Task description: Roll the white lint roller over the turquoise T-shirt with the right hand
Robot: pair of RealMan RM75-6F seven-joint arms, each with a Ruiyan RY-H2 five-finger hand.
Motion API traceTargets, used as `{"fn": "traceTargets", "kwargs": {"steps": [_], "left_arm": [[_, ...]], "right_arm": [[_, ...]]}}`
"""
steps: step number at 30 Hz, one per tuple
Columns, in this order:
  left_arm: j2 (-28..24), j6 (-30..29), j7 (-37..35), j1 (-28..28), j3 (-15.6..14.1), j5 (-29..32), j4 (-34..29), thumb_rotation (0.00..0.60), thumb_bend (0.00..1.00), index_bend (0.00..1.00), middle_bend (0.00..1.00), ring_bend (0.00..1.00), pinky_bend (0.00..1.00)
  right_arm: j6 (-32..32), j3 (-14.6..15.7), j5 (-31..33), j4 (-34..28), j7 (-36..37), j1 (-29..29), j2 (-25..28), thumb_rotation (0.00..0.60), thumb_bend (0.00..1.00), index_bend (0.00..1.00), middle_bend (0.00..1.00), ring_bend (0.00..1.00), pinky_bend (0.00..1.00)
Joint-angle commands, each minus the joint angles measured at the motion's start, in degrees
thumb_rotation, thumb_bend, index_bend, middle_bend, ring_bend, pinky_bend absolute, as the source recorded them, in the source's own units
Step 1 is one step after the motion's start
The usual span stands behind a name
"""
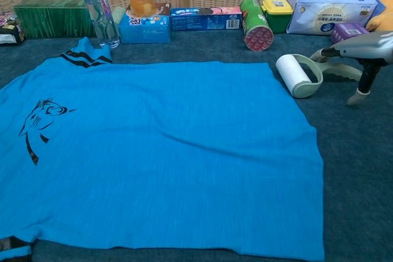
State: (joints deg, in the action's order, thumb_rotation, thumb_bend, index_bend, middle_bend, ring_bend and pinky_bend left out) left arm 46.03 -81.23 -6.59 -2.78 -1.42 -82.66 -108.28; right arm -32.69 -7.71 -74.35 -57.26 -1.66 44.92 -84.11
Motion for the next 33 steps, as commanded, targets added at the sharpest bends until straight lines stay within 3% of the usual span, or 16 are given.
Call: {"fn": "traceTargets", "kwargs": {"steps": [1,13,23,28,33], "left_arm": [[-0.3,0.1,-0.4,0.0,0.2,0.3,0.2,0.6,0.09,0.0,0.0,0.0,0.02],[-0.8,0.3,-1.8,0.5,0.4,1.4,0.7,0.6,0.09,0.0,0.0,0.0,0.02],[-0.7,0.2,-2.3,0.8,0.5,1.4,1.0,0.6,0.09,0.0,0.0,0.0,0.02],[-0.6,0.6,-2.3,0.5,0.7,1.2,0.9,0.6,0.09,0.0,0.0,0.0,0.02],[-0.9,0.8,-2.2,0.3,0.9,1.1,0.6,0.6,0.09,0.0,0.0,0.0,0.02]], "right_arm": [[-0.1,0.2,-0.1,0.5,0.1,0.3,-0.6,0.6,0.03,0.11,0.26,0.07,0.13],[-1.3,0.6,0.1,4.3,0.7,0.7,-4.0,0.6,0.08,0.38,0.38,0.12,0.19],[-3.0,0.6,-0.4,6.2,2.0,0.5,-5.4,0.6,0.24,0.46,0.44,0.15,0.22],[-4.3,0.8,-1.0,6.1,1.6,0.5,-5.0,0.6,0.27,0.48,0.48,0.27,0.31],[-4.5,1.0,-1.0,6.1,1.6,0.3,-4.9,0.6,0.3,0.5,0.51,0.31,0.35]]}}
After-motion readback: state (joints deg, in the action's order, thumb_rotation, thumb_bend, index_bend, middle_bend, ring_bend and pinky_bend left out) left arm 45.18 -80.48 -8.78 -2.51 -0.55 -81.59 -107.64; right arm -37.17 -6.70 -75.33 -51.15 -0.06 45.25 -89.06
